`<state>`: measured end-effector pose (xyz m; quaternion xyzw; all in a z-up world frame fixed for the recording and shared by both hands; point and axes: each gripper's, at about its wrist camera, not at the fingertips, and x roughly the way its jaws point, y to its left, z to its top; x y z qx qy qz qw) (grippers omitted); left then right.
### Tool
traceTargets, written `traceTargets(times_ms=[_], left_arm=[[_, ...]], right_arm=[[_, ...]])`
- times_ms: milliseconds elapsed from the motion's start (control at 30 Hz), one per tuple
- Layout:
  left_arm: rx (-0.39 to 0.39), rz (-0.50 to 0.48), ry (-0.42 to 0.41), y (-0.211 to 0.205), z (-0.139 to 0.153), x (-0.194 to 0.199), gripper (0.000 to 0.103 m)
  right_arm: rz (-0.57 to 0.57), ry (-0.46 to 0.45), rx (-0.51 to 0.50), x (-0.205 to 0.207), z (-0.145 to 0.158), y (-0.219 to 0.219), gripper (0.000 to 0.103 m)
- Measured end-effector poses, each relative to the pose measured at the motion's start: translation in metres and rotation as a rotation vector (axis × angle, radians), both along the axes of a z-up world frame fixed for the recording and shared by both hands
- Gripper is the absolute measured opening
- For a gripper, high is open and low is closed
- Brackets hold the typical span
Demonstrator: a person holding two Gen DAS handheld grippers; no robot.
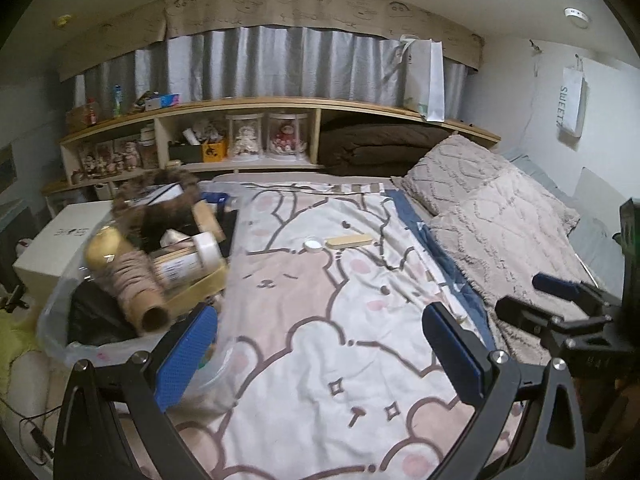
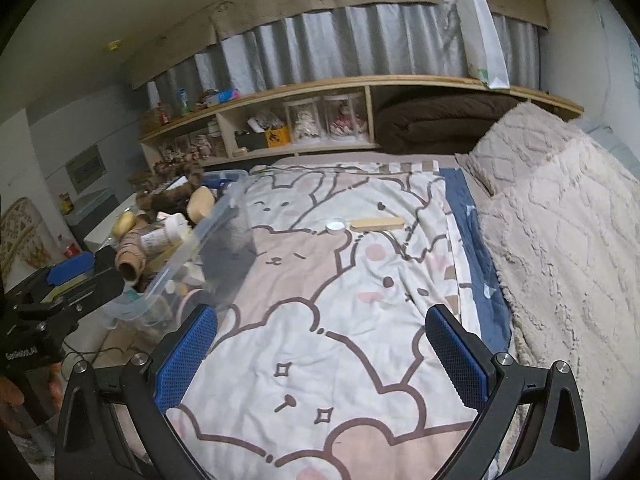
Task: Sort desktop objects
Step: 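Withdraw both tools from the bin toward the bottle cap and wooden stick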
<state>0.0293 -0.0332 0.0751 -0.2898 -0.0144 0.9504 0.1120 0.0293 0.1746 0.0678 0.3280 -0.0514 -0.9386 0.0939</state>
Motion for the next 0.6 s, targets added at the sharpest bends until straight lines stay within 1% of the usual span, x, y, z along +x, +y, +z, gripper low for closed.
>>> traceTargets(times_ms=[133,267,433,600], left_arm=[[-0.014,-0.034,0.003,0.021,-0.005,-0.027,0.103],[-0.004,-0.054,-0.009,0.037,-0.017,-0.055,0.103],[0.017,-0.067,-0.032,0.048,-0.041,-0.084,0.103],[0.020,-0.029,0.009,0.051,-0.073,-0.099,0.103]], right_arm=[[-0.020,-0.029,0.000,-0.018,-0.009,0.014,0.103],[-0.038,-0.055,-0.007,-0.042,-0.018,0.027,0.103],[-0.037,-0.083,-0.030,-0.084,-0.028,0.037,0.103],[-0.005,-0.118,-0.035,-0.140,-0.045,0.032,0.103]])
